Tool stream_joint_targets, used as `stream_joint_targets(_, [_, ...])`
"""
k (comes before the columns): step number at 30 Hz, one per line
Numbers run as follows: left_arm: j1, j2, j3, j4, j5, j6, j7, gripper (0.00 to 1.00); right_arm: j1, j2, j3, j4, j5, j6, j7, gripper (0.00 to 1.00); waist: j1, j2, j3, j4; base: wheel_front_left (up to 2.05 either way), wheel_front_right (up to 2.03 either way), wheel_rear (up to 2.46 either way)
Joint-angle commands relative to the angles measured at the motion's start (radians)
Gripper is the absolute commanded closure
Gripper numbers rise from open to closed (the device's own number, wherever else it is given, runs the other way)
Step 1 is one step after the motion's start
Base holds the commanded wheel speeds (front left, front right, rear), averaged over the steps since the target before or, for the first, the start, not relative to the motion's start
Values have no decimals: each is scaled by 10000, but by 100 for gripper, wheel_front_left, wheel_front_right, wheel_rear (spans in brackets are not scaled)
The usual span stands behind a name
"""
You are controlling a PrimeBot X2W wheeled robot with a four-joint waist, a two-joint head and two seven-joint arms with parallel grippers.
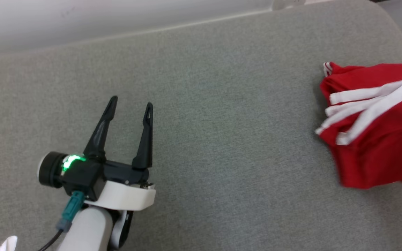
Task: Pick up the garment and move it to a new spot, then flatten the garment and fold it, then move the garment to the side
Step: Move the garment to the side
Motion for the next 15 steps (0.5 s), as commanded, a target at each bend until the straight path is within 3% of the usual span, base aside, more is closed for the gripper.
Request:
stream_joint_targets(1, [-268,-7,-10,-17,74,-38,2,0,-356,-237,-189,143,-37,-30,-104,100,-1,-1,449,209,0,0,0])
stream_joint_targets(7, [-853,-42,-202,-47,291,-104,2,0,-1569,-818,-1045,1294,620,-30,-538,100,-1,-1,1175,790,0,0,0])
stream_joint_targets(15, [-1195,-111,-478,52,416,-205,2,0,-2737,-644,-2292,3832,1701,-30,-897,100,-1,-1,1764,1242,0,0,0])
